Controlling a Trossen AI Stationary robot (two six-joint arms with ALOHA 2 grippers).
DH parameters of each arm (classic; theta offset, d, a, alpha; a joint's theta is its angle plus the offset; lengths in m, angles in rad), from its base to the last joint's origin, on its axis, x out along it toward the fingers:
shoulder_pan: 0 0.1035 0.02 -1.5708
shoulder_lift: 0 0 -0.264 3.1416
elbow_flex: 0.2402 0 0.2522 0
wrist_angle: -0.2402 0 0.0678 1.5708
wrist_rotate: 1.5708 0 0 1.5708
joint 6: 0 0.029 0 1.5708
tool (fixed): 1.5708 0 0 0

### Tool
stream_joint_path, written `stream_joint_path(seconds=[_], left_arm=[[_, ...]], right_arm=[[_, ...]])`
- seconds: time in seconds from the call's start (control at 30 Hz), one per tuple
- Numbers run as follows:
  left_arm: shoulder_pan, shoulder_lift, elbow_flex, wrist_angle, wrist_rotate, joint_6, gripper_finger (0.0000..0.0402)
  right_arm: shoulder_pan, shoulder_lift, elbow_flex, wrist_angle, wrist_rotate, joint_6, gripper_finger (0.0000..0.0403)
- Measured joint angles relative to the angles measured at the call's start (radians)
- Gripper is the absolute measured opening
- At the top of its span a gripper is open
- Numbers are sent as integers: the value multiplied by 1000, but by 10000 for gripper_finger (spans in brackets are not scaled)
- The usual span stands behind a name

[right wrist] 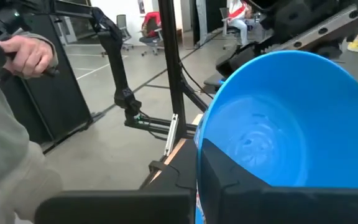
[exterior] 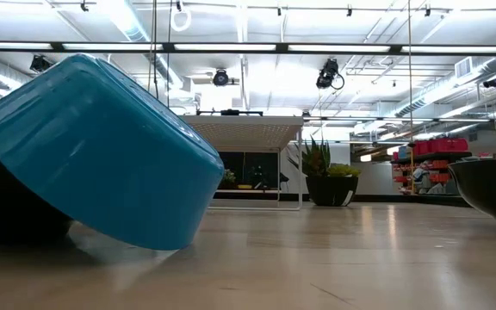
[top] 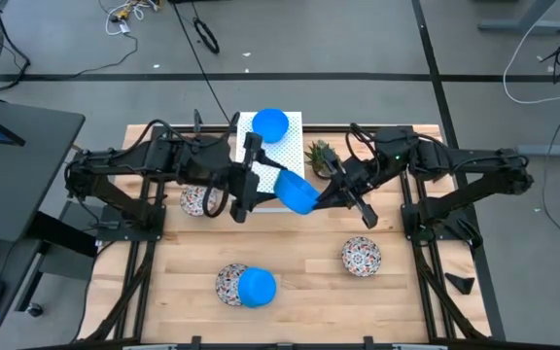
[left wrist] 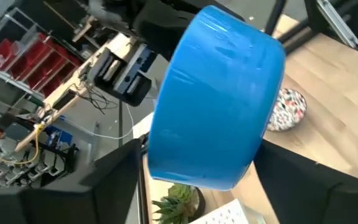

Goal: Pick & Place Mini bowls
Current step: Stack the top blue bowl on top of the blue bowl on the shelf

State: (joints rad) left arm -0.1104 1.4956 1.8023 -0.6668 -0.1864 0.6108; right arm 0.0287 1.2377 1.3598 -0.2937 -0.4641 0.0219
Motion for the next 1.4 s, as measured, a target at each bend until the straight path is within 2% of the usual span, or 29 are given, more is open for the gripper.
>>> stream_joint_path(seconds=[0.13, 0.27, 0.6, 0.83, 0.97, 1.13, 1.27, 1.4], left_arm=[[0, -1, 0, 13, -8, -86, 353], [0, -2, 0, 10, -17, -212, 373], [3, -32, 0, -72, -107, -597, 374], [29, -77, 2, -265, -73, -851, 374], [50, -94, 1, -411, -9, -906, 374], [55, -125, 2, -551, 6, -902, 374], [55, -146, 0, -597, 6, -883, 374], [55, -183, 1, -622, -2, -880, 374]], right_arm=[[-10, -26, 0, -35, 9, 0, 2], [-24, -68, 0, -88, 11, -3, 2], [-37, -125, 0, -291, 98, -113, 1], [-37, -103, 1, -381, 238, -191, 0], [-37, -36, 85, -493, 325, -204, 0], [-49, 120, 268, -694, 427, -224, 0], [-96, 254, 422, -832, 442, -233, 0], [-149, 366, 564, -878, 444, -249, 0]])
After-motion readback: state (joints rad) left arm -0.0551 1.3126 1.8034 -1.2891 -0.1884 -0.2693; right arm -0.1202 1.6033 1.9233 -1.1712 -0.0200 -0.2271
